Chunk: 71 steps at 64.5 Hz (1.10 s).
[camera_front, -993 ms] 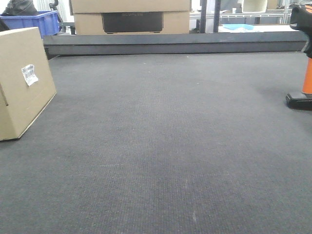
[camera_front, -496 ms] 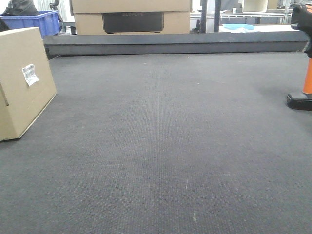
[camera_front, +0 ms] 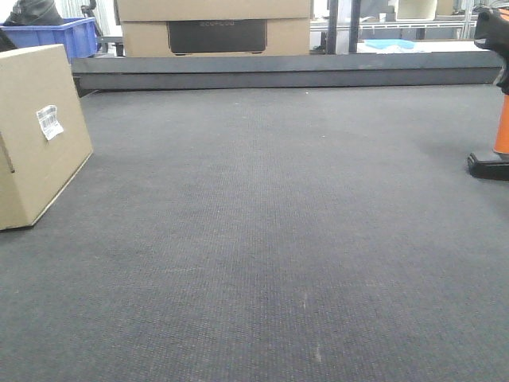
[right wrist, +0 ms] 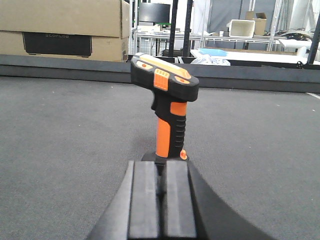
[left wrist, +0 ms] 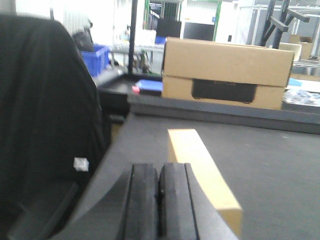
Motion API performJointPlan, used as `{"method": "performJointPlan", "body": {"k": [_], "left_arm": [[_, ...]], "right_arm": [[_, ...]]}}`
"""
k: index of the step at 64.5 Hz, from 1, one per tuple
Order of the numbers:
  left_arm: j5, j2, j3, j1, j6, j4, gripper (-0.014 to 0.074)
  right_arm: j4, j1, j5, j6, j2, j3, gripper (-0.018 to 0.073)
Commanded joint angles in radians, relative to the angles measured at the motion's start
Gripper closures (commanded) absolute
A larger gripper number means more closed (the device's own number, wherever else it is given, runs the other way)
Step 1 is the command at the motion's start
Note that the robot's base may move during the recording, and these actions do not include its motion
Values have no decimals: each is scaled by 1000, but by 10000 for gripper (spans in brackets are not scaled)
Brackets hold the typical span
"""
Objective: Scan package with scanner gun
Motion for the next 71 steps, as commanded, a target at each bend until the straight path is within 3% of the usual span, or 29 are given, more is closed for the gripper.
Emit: {"method": "performJointPlan", "body": {"k": [1, 6, 18, 27, 33, 55, 71], "left_arm": [[-121, -17, 78, -14, 5, 65, 707], [-195, -50, 194, -28, 5, 45, 707], [-188, -176, 325, -28, -10, 42, 707], [-50, -265, 325, -32, -10, 2, 707], [-26, -265, 325, -47, -10, 0, 707], [-38, -265, 325, -97, -10, 0, 707], [-38, -265, 325, -99, -10, 0, 707]], "right_arm": [[-3, 0, -25, -7, -3, 0, 721], [-3, 0, -25, -7, -3, 0, 721], [-3, 0, -25, -7, -3, 0, 721], [-3, 0, -25, -7, -3, 0, 721], [-3, 0, -25, -7, -3, 0, 721], [-3, 0, -25, -7, -3, 0, 721], [-3, 0, -25, -7, -3, 0, 721]]}}
